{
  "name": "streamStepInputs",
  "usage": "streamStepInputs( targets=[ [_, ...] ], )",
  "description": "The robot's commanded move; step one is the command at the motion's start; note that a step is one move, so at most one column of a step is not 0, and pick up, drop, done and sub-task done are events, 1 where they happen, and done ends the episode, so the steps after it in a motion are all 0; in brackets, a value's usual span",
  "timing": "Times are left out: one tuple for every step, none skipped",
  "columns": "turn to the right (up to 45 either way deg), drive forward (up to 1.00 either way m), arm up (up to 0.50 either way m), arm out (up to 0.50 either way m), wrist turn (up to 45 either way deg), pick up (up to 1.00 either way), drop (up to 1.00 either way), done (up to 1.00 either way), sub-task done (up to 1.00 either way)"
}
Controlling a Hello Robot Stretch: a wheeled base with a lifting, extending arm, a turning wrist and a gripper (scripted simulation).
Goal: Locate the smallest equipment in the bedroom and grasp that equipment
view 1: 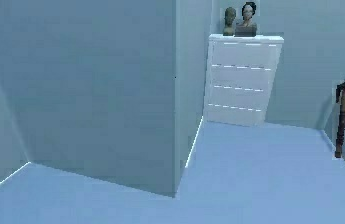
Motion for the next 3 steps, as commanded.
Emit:
streamStepInputs(
  targets=[
    [0.0, 0.25, 0.0, 0.0, 0.0, 0.0, 0.0, 0.0, 0.0],
    [27.0, 0.0, 0.0, 0.0, 0.0, 0.0, 0.0, 0.0, 0.0],
    [0.0, 0.6, 0.0, 0.0, 0.0, 0.0, 0.0, 0.0, 0.0]
  ],
)
